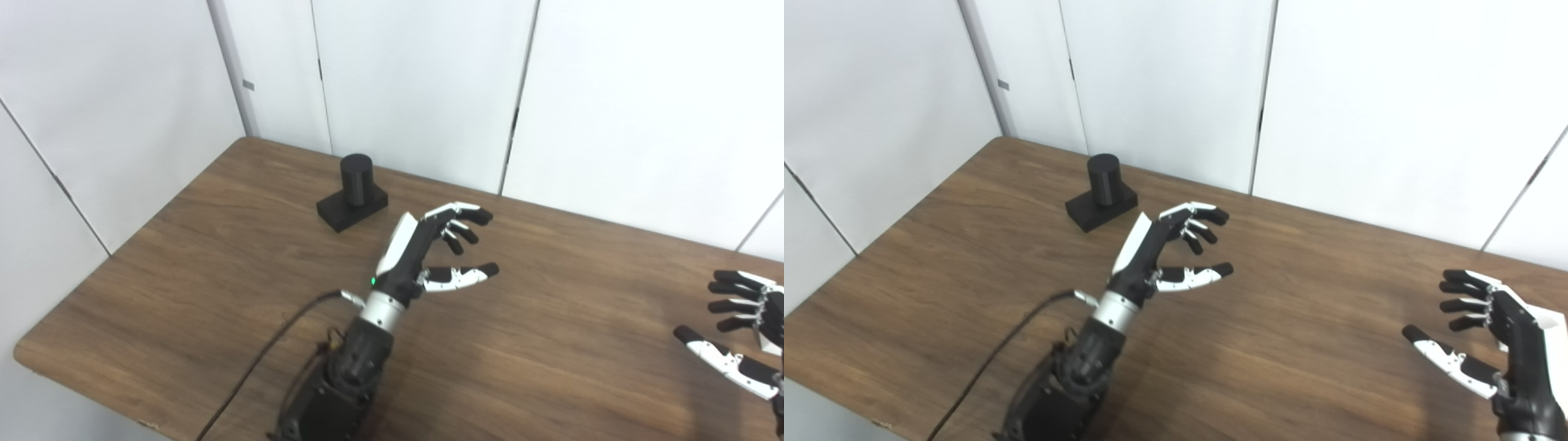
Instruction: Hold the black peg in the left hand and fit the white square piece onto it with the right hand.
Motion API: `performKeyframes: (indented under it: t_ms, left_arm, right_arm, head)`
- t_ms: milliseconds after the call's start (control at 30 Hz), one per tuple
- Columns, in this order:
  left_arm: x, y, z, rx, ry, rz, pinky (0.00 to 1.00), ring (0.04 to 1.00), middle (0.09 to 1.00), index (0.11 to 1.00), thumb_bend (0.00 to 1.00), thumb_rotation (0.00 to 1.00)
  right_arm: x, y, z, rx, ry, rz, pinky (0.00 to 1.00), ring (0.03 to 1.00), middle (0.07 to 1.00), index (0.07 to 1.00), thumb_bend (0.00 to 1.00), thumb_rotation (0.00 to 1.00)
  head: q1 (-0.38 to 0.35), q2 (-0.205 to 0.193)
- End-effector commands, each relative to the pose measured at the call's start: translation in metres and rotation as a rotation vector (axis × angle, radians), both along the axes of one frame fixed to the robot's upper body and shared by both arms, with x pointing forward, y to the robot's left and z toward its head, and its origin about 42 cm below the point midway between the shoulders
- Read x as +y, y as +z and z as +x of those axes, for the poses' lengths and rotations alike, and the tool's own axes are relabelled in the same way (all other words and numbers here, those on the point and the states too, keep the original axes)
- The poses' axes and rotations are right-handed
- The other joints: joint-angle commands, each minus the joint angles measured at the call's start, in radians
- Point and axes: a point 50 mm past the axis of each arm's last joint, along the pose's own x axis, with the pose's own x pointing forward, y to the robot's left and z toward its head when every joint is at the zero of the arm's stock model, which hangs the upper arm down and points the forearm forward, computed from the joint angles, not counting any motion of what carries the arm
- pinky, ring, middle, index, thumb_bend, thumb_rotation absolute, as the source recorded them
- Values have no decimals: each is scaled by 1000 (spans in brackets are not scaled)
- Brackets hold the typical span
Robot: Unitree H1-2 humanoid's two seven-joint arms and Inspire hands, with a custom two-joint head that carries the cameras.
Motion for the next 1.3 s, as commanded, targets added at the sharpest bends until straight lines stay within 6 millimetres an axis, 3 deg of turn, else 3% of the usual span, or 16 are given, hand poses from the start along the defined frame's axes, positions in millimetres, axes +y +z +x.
performKeyframes:
  t_ms: [0,100,367,567,767,933,1267]
  left_arm:
    - [5,29,10,-64,-17,21,433,574,677,667,764,56]
    - [16,41,16,-80,-5,74,429,560,669,675,766,51]
    - [46,68,26,-171,134,101,501,665,752,722,811,55]
    - [73,84,31,-192,251,215,566,718,769,753,793,134]
    - [98,90,31,-175,326,280,627,808,886,826,794,165]
    - [120,87,31,-172,389,338,722,858,905,835,829,220]
    - [144,93,33,-107,542,488,738,888,920,858,902,292]
  right_arm:
    - [1,18,3,-63,6,-2,449,580,657,671,545,0]
    - [1,18,3,-63,5,-2,448,578,654,669,547,0]
    - [1,19,3,-65,9,4,453,581,661,671,545,0]
    - [3,23,1,-60,7,2,453,578,659,670,543,0]
    - [4,25,2,-70,7,2,450,575,653,665,546,0]
    - [3,25,2,-65,3,3,459,580,660,670,548,0]
    - [3,25,1,-64,12,2,460,581,664,675,545,0]
  head:
    - [0,1]
    - [0,0]
    - [-1,-3]
    - [0,-2]
    - [1,-3]
    - [6,-4]
    - [9,-3]
